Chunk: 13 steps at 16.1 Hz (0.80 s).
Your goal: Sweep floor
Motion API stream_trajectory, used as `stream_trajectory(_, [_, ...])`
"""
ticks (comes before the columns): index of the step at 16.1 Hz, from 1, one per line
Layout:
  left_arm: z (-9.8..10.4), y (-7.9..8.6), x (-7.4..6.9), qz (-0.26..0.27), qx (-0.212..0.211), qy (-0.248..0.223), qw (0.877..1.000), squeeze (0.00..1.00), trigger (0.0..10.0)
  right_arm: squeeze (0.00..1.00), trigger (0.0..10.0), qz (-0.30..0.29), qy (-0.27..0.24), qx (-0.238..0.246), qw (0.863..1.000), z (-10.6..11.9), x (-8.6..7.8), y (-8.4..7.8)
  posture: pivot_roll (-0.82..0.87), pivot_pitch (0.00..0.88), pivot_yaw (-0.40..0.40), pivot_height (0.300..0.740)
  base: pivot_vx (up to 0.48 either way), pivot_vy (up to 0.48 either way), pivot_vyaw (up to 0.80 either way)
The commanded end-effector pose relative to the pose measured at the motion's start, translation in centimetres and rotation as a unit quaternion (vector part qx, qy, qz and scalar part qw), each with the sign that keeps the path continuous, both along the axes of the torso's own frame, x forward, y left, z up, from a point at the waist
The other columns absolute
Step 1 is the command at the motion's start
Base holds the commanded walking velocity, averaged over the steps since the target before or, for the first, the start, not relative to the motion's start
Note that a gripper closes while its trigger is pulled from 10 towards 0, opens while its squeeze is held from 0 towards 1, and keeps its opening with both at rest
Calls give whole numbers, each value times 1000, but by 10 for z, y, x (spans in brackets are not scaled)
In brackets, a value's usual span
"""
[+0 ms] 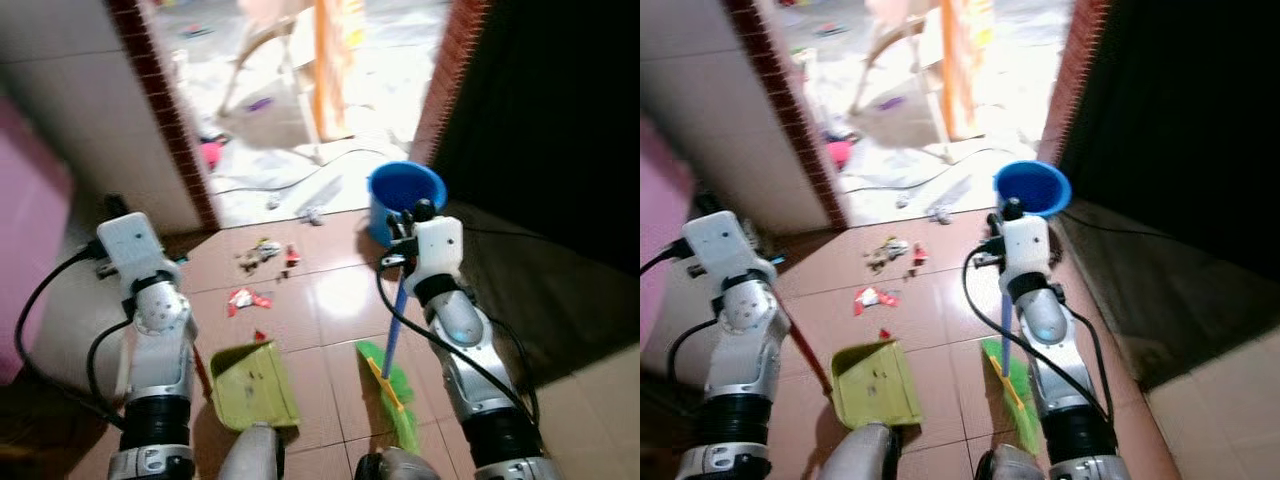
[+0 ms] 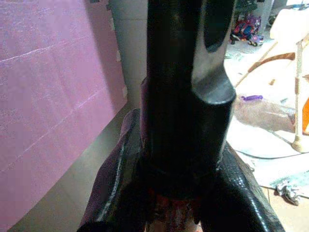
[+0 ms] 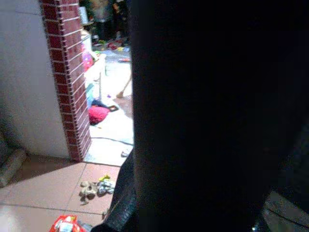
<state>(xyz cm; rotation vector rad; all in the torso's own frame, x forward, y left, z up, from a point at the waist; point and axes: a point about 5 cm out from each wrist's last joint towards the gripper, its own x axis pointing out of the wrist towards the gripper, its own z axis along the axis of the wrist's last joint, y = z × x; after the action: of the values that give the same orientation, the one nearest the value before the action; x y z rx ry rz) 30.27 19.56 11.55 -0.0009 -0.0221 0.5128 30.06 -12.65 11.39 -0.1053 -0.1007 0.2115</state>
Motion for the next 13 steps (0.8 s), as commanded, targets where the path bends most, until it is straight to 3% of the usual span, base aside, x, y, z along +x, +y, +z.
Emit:
stream_trajectory(1, [3, -1, -1, -6, 4, -12, 1000, 0, 10000, 0, 10000, 8, -17, 7, 1000, 9, 1, 4, -55, 137, 21, 740, 0, 0, 788])
stream_trajectory(8, [-4, -11, -4, -51, 18, -6, 999, 0, 10000, 0, 10000, 10, -15, 1, 1000, 9, 0, 4, -51, 146, 20, 740, 0, 0, 788])
stream_trajectory(10, [-2, -13, -5, -68, 32, -24, 997, 0, 10000, 0, 10000, 10, -17, -3, 1000, 10, 0, 4, -46, 148, 15, 740, 0, 0, 788])
stream_trajectory(13, [-6, -14, -5, -93, 16, -23, 995, 0, 10000, 0, 10000, 11, -25, -9, 1000, 16, 3, 2, -41, 153, 12, 740, 0, 0, 783])
